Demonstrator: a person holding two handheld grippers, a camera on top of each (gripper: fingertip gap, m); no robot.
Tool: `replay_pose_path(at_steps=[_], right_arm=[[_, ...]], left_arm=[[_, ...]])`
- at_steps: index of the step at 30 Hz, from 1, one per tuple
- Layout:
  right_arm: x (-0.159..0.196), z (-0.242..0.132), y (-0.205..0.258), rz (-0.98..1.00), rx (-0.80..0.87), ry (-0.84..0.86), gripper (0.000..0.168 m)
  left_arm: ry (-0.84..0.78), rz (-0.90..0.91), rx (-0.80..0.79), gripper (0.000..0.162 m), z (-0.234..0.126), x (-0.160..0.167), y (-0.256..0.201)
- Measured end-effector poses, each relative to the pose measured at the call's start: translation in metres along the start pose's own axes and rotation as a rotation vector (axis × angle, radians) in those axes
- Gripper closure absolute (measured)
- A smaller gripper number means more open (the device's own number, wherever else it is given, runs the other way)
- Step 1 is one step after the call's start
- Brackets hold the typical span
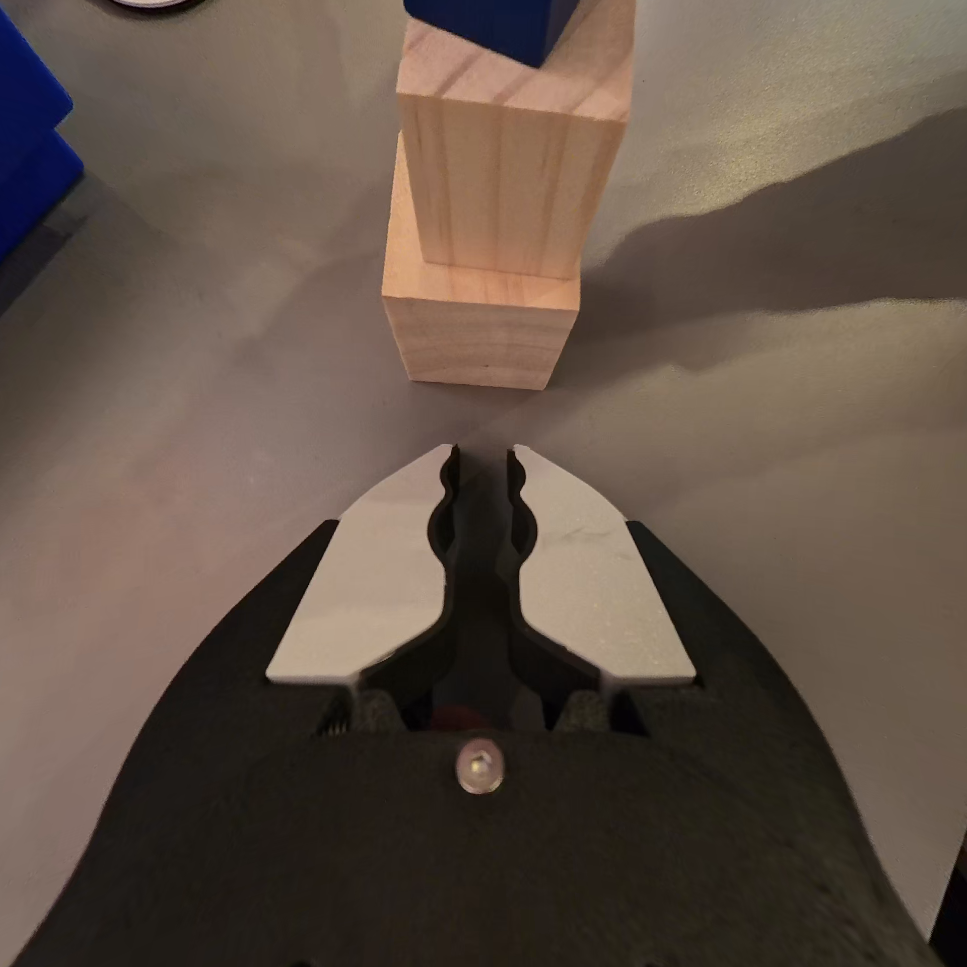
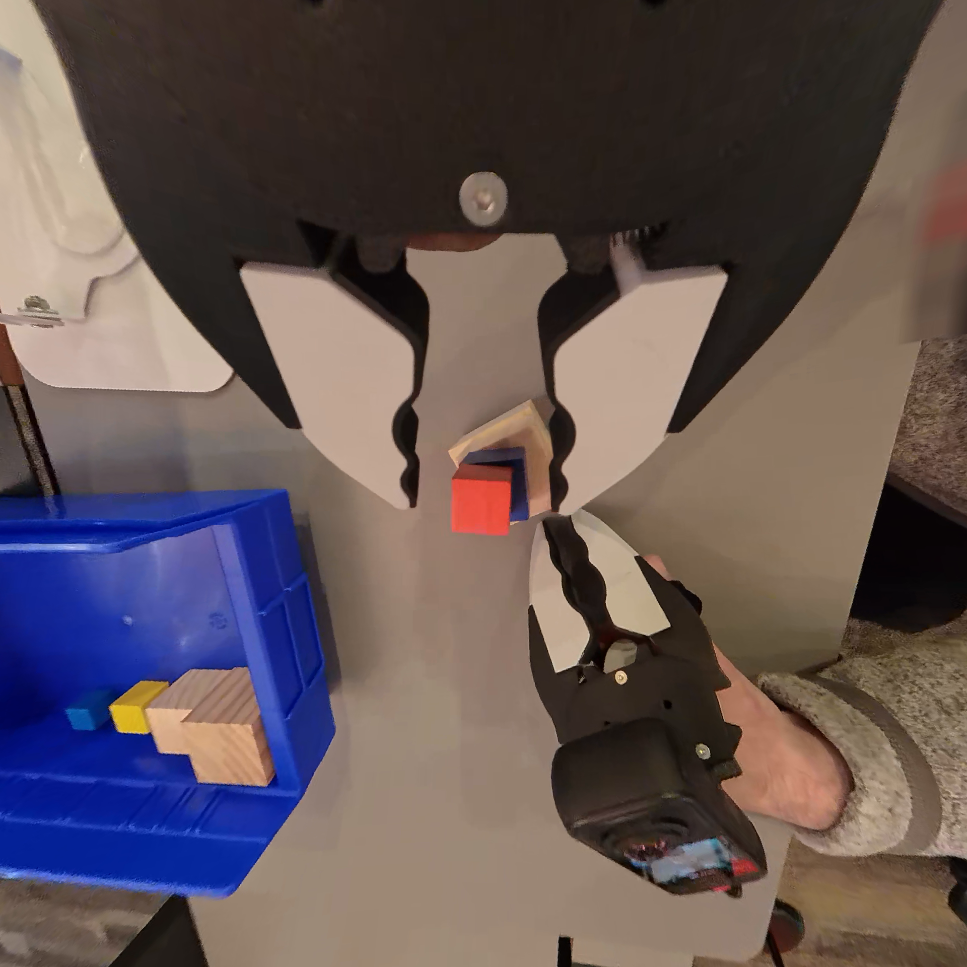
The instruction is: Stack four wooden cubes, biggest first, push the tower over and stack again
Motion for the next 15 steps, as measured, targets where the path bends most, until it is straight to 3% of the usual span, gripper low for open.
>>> replay_pose_path(at_steps=[6, 9, 11, 15], right_arm=[[0.006, -0.026, 0.003, 0.008, 0.075, -0.072, 0.118], [0.015, -0.039, 0.01, 0.014, 0.1, -0.107, 0.134], [0.025, -0.048, 0.012, 0.032, 0.138, -0.131, 0.166], [0.059, -0.066, 0.007, 0.152, 0.241, -0.155, 0.168]], left_arm=[[0.001, 0.005, -0.005, 0.144, 0.0, 0.0, 0.0], [0.001, 0.012, -0.028, 0.145, -0.001, 0.001, 0.0], [0.0, 0.014, -0.047, 0.148, -0.005, 0.004, 0.001], [0.001, 0.002, -0.085, 0.156, -0.017, 0.016, 0.004]])
Point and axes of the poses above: each gripper's, where its closed fingertips meet, z out along the fingers, x out of its underside, y = z × x across the jaws, the point moved 3 cm from there along -z, back along the fingers, and after that the axes turned 3 degrees about -y, right-handed, at the moved point
